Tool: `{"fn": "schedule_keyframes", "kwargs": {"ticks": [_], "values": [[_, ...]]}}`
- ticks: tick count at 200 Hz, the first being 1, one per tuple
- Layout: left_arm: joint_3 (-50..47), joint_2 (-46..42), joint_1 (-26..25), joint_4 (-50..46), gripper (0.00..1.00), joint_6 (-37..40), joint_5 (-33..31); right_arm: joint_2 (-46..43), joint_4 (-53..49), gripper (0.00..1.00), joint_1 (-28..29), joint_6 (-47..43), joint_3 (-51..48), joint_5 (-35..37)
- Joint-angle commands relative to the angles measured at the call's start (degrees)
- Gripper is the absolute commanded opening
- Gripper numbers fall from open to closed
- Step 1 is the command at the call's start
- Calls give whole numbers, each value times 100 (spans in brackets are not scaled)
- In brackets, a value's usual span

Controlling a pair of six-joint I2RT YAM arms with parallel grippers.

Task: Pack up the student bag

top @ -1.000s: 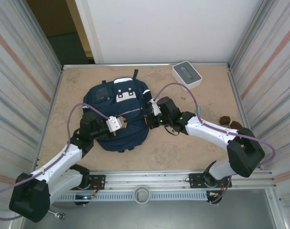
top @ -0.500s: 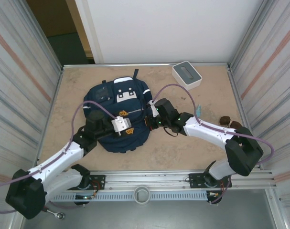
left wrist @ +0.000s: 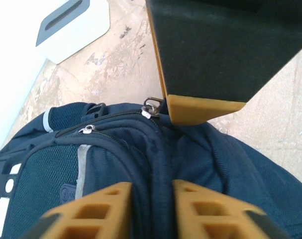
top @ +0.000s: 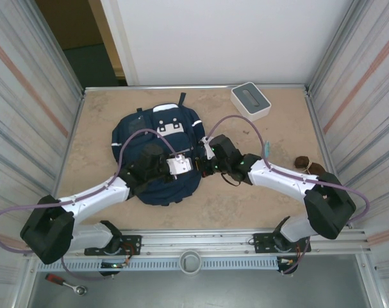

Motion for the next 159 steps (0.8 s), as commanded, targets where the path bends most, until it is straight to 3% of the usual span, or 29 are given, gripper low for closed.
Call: {"fn": "schedule_keyframes", "kwargs": {"ticks": [1,39,90,132,159], "values": [[-153,-283,62,152,17,67,-19,-251,94,0,-194,62,-218,92],[-689,-1199,936,370,10,-449,1455,-162,127,0,-366,122,-258,391],[-1529,-2273,2078,1516,11,-1500,2875,217,406,0,-376,266,34,592],[-1584,-2300,2193,1570,11,-1593,3163,674,411,0,-533,193,442,490],[-1426,-2148,2193,1183,12,-1447,2953,758,548,0,-536,91,437,148]]}}
